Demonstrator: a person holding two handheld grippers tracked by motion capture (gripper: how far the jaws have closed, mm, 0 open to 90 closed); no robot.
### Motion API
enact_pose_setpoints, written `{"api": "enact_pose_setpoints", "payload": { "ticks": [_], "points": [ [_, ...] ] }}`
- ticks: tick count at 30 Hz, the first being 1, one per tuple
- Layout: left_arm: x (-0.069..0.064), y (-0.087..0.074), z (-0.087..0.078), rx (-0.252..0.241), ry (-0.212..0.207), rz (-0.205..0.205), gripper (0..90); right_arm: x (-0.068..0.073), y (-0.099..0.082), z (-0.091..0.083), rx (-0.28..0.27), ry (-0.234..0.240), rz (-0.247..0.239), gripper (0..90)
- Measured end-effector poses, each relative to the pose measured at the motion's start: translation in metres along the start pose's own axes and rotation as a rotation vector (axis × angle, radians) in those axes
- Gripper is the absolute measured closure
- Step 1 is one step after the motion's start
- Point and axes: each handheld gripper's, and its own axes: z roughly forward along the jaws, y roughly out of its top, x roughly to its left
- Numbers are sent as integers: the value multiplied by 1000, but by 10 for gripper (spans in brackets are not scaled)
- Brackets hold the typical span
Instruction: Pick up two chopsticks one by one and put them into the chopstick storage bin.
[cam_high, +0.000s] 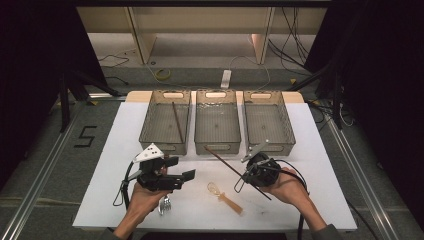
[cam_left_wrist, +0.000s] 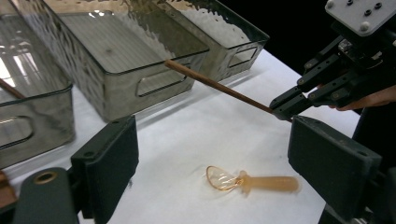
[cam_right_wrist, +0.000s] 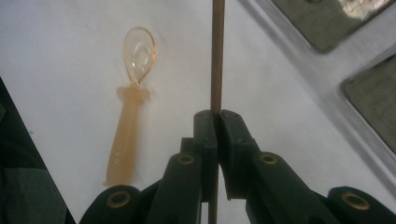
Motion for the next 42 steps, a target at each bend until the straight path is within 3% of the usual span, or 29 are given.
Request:
{"api": "enact_pose_setpoints", "payload": {
  "ticks": [16, 20, 30, 39, 42],
  "points": [
    [-7, -1, 23, 8, -12, -57, 163, 19, 25, -4, -96, 19, -51, 862],
    [-5, 1, 27, -12, -20, -100, 165, 23, 32, -7, -134, 21, -71, 862],
    [-9, 5, 36, -21, -23, -124, 165, 36, 41, -7, -171, 28, -95, 862],
    [-5, 6, 36, -45, -51, -162, 220, 42, 46, -7, -194, 29, -126, 862],
    [-3, 6, 35, -58, -70, -183, 298, 45, 48, -6, -210, 29, -134, 862]
  ]
}}
